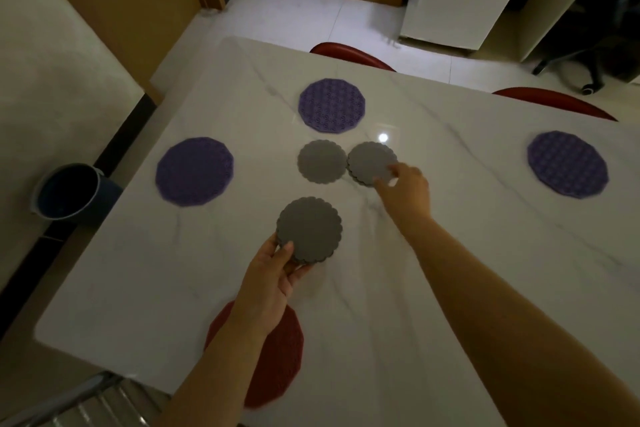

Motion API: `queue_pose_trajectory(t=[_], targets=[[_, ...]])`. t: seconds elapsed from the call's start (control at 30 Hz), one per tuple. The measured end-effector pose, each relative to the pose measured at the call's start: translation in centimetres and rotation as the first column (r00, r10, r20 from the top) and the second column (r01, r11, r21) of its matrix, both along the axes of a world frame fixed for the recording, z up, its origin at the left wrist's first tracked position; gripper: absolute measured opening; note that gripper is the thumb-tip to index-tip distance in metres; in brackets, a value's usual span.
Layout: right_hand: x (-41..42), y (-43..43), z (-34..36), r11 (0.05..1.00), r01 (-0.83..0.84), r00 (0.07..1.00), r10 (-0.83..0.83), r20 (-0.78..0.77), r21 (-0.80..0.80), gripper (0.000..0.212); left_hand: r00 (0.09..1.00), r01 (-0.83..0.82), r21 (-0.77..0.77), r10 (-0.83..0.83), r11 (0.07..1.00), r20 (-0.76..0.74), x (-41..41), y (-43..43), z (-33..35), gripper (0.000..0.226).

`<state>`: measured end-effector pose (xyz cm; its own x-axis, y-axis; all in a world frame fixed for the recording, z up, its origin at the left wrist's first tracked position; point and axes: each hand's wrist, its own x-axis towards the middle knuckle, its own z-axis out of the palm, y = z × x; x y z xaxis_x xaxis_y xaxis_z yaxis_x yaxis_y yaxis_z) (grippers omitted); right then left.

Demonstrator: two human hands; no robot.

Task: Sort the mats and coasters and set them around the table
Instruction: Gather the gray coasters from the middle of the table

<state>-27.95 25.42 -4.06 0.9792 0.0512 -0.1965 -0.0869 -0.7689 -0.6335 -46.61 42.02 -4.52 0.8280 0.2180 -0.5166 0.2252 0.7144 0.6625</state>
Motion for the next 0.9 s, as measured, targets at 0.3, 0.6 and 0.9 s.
queue_pose_trajectory(t=[0.3, 0.6, 0.9], targets=[[5.8, 1.9, -1.3, 0.889, -0.146, 0.986, 0.096, -0.135, -0.434, 0.062, 0.998, -0.062, -0.005, 0.062, 0.998, -0.031, 1.6, 0.7, 0.1, 0.037], [3.6, 1.0, -1.2, 0.971, -0.068, 0.956, 0.129, 0.262, -0.231, 0.044, 0.995, -0.098, -0.048, 0.097, 0.994, -0.021, 3.0, 0.0, -0.2, 0.048], [0.4, -2.3, 3.5, 0.833, 0.211, 0.970, -0.242, -0.006, 0.511, 0.020, 0.994, -0.095, -0.065, 0.092, 0.993, -0.051, 2.7, -0.3, -0.3, 0.043]])
